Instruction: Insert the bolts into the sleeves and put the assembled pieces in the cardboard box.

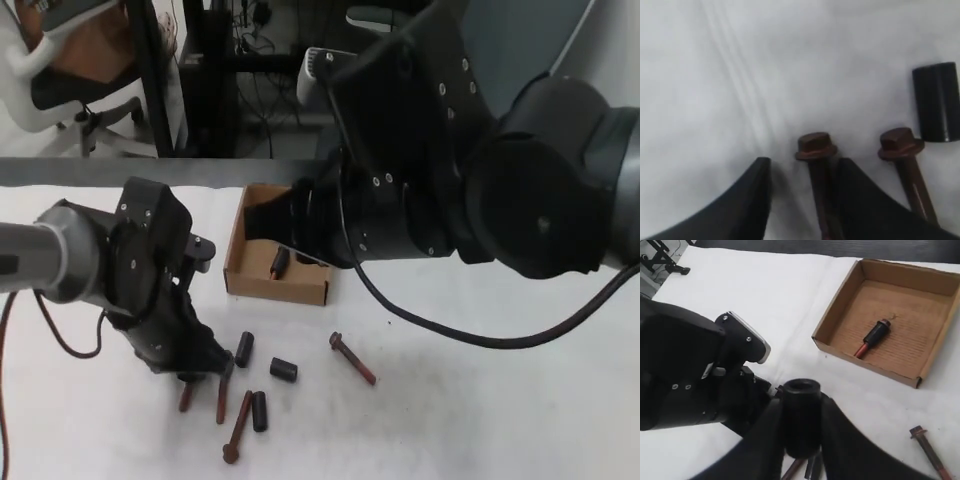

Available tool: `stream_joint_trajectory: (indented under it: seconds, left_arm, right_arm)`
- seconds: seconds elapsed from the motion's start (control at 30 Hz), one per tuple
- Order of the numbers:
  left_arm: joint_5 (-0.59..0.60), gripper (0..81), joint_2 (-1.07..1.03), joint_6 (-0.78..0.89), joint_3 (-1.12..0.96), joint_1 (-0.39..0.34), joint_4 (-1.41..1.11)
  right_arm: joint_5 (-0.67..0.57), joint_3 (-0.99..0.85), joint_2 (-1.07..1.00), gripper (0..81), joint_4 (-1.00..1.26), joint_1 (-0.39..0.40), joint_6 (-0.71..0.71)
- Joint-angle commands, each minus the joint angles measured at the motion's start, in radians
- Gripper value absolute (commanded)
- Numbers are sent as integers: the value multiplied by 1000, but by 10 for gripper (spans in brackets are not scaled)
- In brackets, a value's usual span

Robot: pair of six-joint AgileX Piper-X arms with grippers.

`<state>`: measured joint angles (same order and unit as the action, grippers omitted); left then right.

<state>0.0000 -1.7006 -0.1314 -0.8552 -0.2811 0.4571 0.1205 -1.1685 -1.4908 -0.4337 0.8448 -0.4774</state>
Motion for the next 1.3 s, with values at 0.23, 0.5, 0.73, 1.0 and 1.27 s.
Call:
stream_joint_trajectory:
  seconds: [0.23, 0.5, 0.73, 1.0, 1.27]
  left_arm:
    - [97, 18, 6, 103, 0, 1, 8]
    - [350, 18, 472, 241, 158, 2, -199]
    - [353, 18, 1001, 376, 458, -80, -667]
    - [285, 18, 1170, 501, 629, -223, -802]
    - [197, 18, 1090, 499, 641, -382, -944]
  right_arm:
    - [-41, -3, 77, 6, -44, 27, 239]
    - [70, 210, 314, 6, -28, 80, 380]
    - [77, 601, 501, 6, 379, 268, 385]
    - [77, 739, 357, 6, 830, 365, 485]
    - [47, 739, 217, 6, 1162, 365, 477]
